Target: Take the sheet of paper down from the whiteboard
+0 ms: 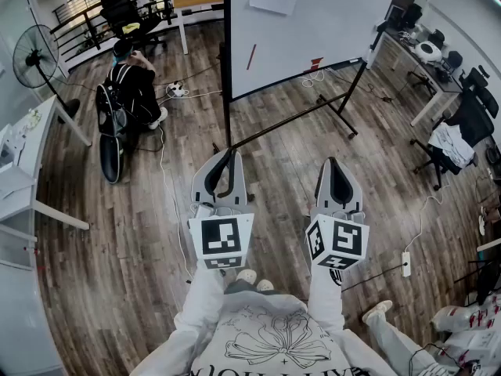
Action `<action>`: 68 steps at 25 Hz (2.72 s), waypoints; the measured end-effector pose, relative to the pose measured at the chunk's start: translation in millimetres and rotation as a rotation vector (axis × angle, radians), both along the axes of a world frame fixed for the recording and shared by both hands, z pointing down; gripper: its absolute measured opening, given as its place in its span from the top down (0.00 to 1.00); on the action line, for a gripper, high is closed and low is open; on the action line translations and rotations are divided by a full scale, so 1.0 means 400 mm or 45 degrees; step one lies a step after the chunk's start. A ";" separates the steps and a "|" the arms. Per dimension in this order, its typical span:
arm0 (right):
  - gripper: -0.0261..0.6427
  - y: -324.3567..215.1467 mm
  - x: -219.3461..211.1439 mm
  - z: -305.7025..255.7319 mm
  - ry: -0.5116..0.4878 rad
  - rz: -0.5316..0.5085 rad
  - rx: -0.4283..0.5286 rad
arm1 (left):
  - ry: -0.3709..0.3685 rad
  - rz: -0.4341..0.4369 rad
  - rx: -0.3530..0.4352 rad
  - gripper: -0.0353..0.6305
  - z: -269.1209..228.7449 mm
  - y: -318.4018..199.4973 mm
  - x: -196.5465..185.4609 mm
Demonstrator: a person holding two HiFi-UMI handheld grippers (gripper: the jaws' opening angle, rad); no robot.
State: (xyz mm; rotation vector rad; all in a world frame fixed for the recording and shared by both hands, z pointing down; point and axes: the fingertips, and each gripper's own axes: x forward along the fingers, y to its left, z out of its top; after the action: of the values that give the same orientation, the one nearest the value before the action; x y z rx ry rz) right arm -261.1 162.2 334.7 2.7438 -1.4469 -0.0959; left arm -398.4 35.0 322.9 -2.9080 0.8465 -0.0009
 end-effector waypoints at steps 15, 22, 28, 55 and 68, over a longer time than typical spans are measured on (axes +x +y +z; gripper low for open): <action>0.96 -0.085 0.038 0.007 -0.007 0.000 0.021 | 0.007 0.011 0.012 0.93 0.000 -0.088 0.041; 0.96 -0.129 0.069 0.030 -0.043 -0.006 0.029 | -0.024 0.019 0.015 0.93 0.014 -0.135 0.085; 0.96 -0.174 0.144 0.047 -0.066 -0.014 0.029 | -0.049 0.024 -0.001 0.93 0.038 -0.181 0.168; 0.96 -0.559 0.986 -0.042 0.030 -0.317 0.082 | 0.022 -0.278 0.060 0.93 -0.069 -0.509 0.951; 0.95 -0.826 1.186 -0.071 0.042 -0.429 0.130 | 0.020 -0.348 0.100 0.93 -0.119 -0.744 1.155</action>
State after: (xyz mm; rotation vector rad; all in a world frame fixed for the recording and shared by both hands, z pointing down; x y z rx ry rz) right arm 213.2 -168.3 306.2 2.5281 -1.9297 -0.2285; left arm 63.6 -262.6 275.5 -2.7002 1.2105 0.0307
